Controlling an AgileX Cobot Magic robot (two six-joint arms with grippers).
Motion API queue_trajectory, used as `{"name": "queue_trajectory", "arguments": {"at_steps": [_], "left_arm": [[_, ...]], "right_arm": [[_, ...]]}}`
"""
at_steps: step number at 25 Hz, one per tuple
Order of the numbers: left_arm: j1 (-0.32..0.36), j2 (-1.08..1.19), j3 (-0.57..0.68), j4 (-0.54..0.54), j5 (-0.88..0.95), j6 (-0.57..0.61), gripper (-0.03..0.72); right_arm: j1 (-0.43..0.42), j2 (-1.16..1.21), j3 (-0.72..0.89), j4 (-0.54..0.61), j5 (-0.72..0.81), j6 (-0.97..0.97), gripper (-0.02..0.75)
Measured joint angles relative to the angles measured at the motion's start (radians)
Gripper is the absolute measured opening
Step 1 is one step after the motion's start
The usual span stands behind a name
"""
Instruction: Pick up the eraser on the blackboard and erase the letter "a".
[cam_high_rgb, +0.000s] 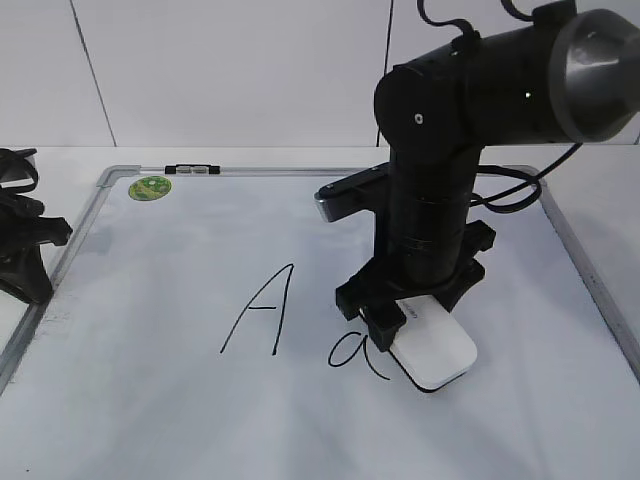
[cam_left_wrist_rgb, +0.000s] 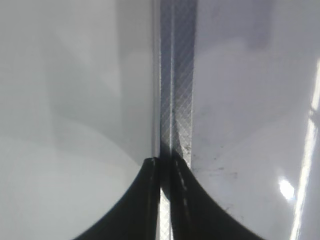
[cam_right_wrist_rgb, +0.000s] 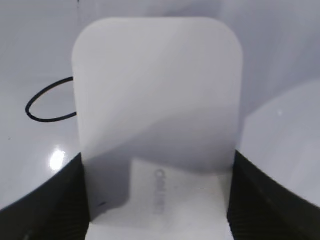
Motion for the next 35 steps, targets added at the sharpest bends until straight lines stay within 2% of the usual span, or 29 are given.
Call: {"name": "queue_trajectory", "arguments": {"at_steps": [30, 35], "left_arm": [[0.0, 0.0, 0.0, 0.0, 0.0, 0.0, 0.02], [0.0, 0.0, 0.0, -0.002, 0.0, 0.0, 0.02]], "right_arm": [[0.002, 0.058, -0.004, 0.001, -0.007, -0.005, 0.563], [0.032, 0.058, -0.004, -0.011, -0.007, -0.005, 0.563]]}}
